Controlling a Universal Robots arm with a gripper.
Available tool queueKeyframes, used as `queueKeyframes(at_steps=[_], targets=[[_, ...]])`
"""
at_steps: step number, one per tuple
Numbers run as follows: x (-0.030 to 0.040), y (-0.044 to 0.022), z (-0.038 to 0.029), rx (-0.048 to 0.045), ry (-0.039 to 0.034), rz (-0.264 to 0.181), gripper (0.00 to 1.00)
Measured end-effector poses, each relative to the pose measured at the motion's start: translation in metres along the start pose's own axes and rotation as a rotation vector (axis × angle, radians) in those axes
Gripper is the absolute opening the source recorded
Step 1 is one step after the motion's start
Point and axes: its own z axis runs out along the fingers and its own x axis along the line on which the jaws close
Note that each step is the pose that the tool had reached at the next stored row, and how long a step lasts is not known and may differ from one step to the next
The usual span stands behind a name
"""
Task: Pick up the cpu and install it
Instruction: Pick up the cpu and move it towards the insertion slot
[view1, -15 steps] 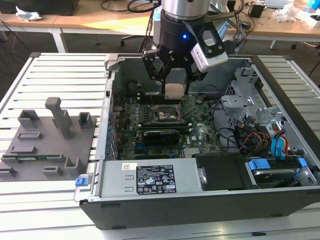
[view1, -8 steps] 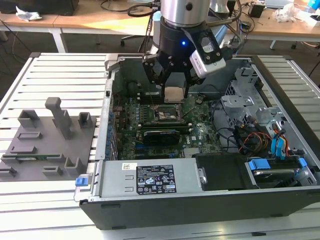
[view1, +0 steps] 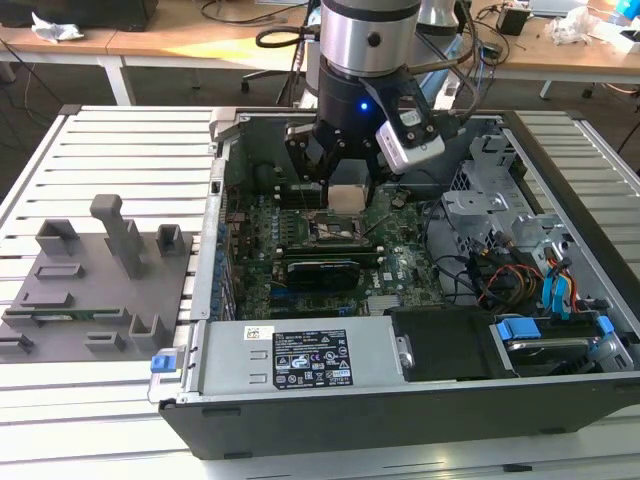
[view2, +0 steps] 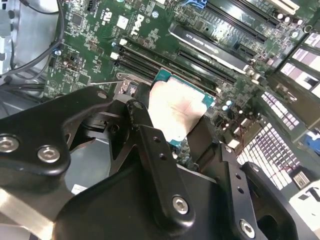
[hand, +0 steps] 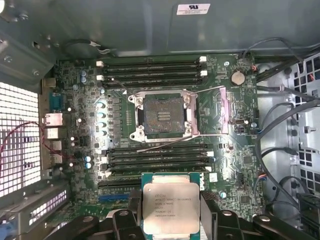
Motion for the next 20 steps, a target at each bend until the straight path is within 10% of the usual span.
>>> queueKeyframes(at_steps=[11, 20], targets=[[0.0027, 0.0070, 0.0206, 0.0000, 0.0000, 0.000, 0.55], [0.0060, 0.0555, 0.0403, 0.0001, 0.0000, 0.000, 0.55]])
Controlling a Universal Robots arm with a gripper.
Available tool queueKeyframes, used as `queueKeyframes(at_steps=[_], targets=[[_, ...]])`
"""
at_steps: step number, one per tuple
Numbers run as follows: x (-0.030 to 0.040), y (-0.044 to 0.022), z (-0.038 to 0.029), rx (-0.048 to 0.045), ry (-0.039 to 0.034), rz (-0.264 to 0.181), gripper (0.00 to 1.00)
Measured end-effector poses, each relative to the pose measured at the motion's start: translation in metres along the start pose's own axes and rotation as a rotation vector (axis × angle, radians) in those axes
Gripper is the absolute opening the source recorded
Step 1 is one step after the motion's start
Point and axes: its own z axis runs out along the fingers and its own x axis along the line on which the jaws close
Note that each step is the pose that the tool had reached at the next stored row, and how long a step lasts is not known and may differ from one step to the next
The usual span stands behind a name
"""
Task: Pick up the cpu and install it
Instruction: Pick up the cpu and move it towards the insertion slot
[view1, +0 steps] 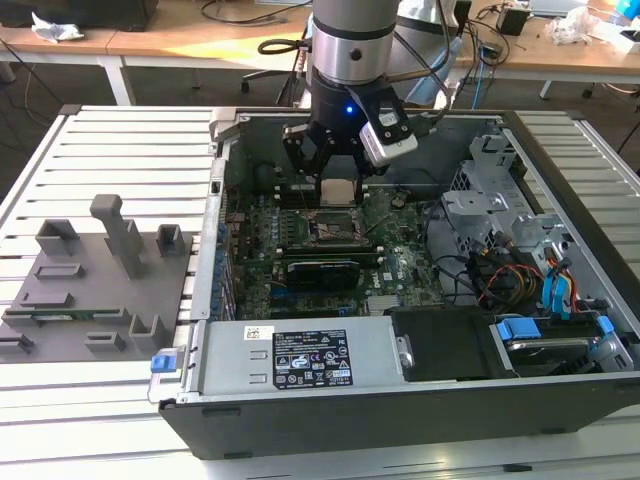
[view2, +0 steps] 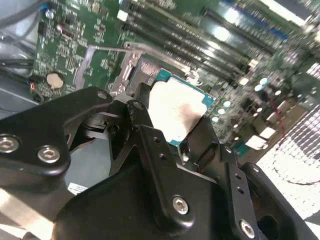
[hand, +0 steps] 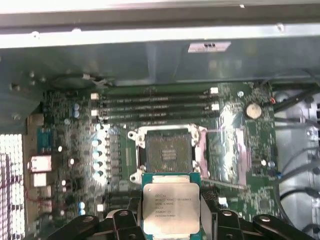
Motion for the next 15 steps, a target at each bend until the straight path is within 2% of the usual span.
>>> queueKeyframes(at_steps=[2, 7, 15], targets=[[0.0012, 0.0038, 0.0085, -0.0001, 0.0000, 0.000, 0.55], [0.0024, 0.0076, 0.0190, -0.0003, -0.0001, 0.000, 0.55], [0.0024, 0.0078, 0.0201, 0.0000, 0.0000, 0.000, 0.55]])
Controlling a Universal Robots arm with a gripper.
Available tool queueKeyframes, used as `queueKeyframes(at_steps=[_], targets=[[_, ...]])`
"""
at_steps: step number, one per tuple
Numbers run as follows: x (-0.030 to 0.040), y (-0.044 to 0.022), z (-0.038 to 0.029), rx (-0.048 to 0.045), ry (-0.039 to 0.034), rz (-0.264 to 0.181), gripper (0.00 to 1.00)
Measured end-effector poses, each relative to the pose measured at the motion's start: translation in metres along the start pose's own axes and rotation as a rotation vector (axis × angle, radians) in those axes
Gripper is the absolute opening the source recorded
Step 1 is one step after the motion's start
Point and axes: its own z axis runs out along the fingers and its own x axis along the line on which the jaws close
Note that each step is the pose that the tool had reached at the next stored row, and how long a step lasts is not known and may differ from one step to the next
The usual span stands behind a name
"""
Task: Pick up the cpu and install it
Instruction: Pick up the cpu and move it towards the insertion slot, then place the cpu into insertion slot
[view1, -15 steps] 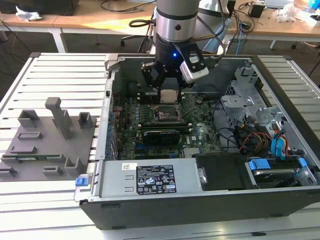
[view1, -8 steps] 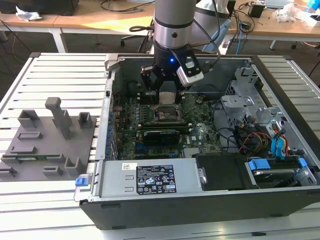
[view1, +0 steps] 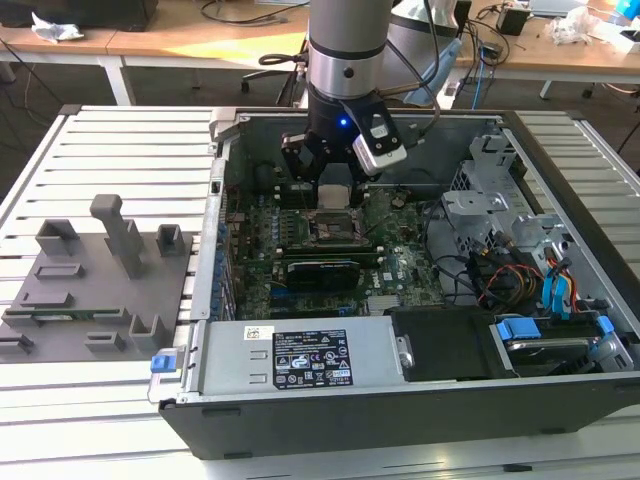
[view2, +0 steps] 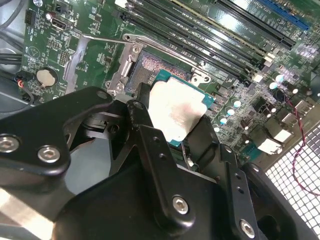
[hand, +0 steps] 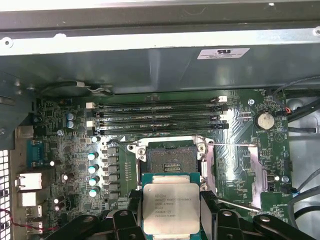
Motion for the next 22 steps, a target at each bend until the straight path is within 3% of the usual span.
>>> queueKeyframes(at_steps=[17, 22], targets=[[0.0000, 0.0000, 0.0005, 0.0000, -0.0001, 0.002, 0.55], [0.0000, 0.0000, 0.0006, 0.0012, -0.0026, 0.057, 0.55]])
